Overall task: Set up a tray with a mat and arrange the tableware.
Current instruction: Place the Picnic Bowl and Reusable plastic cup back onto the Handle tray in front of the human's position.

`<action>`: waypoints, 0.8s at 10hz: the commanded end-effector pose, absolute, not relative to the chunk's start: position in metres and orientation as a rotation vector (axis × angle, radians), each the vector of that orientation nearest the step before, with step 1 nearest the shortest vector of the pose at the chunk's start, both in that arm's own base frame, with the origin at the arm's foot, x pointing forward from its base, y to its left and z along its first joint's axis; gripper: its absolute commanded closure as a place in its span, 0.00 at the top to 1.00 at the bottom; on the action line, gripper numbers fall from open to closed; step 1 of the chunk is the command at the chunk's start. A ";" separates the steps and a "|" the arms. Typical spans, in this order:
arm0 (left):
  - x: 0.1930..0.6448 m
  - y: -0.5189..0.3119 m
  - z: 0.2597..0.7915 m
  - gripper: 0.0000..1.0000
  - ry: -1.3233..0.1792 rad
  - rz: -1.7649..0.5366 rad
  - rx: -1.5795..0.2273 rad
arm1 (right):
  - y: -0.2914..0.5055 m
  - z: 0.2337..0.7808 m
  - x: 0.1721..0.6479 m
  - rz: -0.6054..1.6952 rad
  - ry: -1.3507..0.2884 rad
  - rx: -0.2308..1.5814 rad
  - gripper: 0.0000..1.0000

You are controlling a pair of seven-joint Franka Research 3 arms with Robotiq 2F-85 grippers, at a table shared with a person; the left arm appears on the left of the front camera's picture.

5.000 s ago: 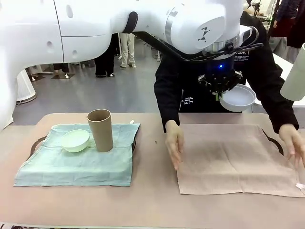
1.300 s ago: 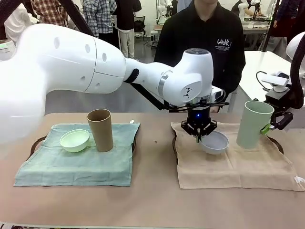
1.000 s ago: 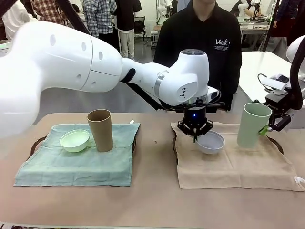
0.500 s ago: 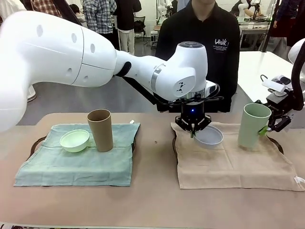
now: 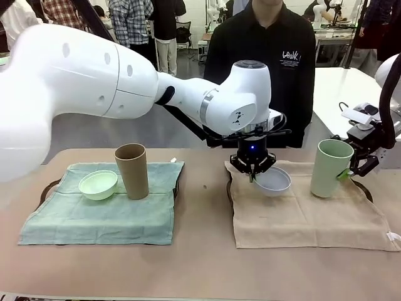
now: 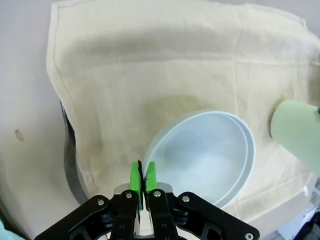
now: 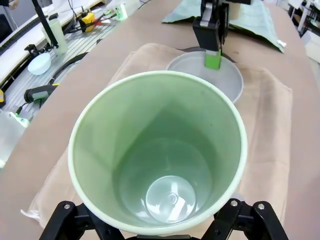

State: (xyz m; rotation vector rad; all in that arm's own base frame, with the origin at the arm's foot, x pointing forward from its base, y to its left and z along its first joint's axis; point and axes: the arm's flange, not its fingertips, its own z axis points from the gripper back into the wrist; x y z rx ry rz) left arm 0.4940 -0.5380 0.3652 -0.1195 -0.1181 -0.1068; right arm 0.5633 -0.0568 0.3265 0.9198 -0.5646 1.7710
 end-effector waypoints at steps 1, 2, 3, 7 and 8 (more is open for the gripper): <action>0.504 -0.543 0.355 0.04 -0.091 -0.094 -0.153 | -0.057 0.322 0.573 1.779 -0.564 0.950 0.86; 0.504 -0.544 0.353 0.04 -0.093 -0.095 -0.151 | -0.058 0.319 0.574 1.781 -0.571 0.967 0.86; 0.506 -0.544 0.353 0.63 -0.089 -0.099 -0.158 | -0.060 0.319 0.575 1.770 -0.579 0.974 1.00; 0.501 -0.533 0.362 1.00 -0.050 -0.062 -0.148 | -0.086 0.332 0.571 1.677 -0.453 0.839 1.00; 0.498 -0.528 0.365 1.00 -0.042 -0.063 -0.147 | -0.094 0.335 0.569 1.649 -0.437 0.829 1.00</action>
